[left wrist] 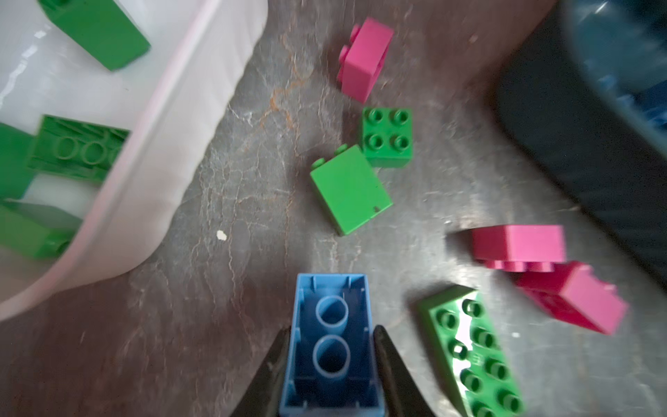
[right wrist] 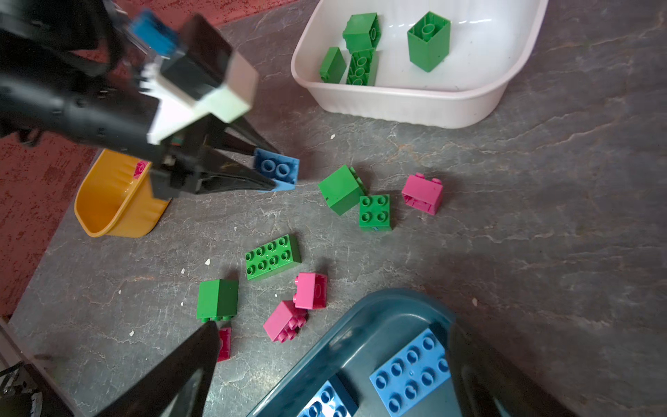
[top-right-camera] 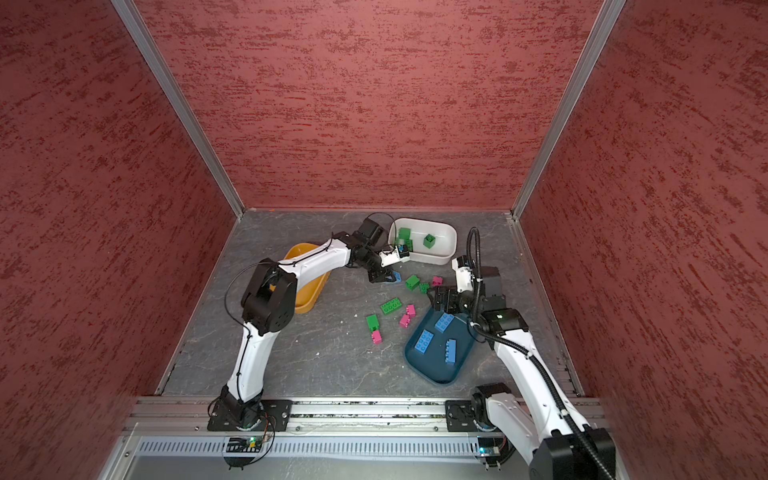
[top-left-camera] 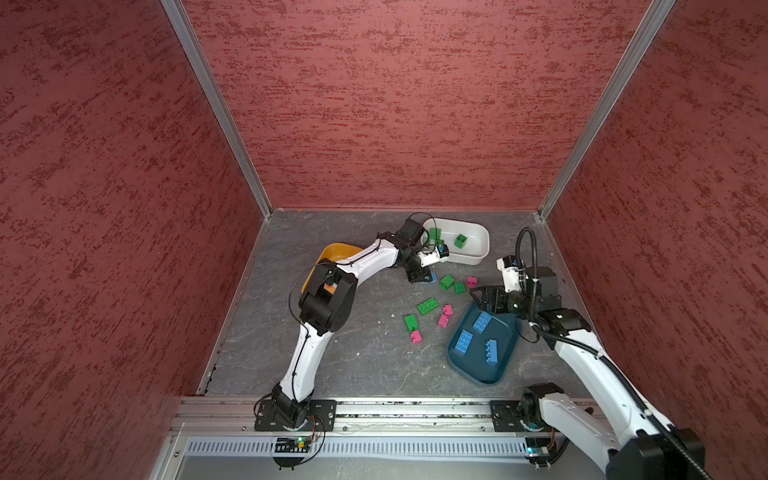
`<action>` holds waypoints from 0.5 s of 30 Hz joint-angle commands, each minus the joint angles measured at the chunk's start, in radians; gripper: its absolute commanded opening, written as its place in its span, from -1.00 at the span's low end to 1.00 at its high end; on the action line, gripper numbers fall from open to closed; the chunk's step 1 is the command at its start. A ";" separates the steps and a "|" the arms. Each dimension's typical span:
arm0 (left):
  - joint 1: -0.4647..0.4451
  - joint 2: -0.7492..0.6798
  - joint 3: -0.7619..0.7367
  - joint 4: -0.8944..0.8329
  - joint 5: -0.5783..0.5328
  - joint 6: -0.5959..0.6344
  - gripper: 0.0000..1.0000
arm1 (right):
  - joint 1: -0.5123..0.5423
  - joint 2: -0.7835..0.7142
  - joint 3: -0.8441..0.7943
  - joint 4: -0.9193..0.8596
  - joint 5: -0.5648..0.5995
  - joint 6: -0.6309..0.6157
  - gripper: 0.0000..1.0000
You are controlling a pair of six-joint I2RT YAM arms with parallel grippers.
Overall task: Sort the legos into containers by color
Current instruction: 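Carry the light-blue brick over the teal tray and release it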
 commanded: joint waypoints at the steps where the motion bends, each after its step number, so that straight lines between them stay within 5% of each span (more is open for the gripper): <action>1: -0.018 -0.134 -0.067 0.075 0.083 -0.176 -0.45 | -0.014 0.014 0.037 0.005 0.029 -0.009 0.98; 15: -0.275 -0.348 -0.350 0.273 0.007 -0.686 -0.44 | -0.095 0.038 0.057 -0.004 0.014 0.026 0.98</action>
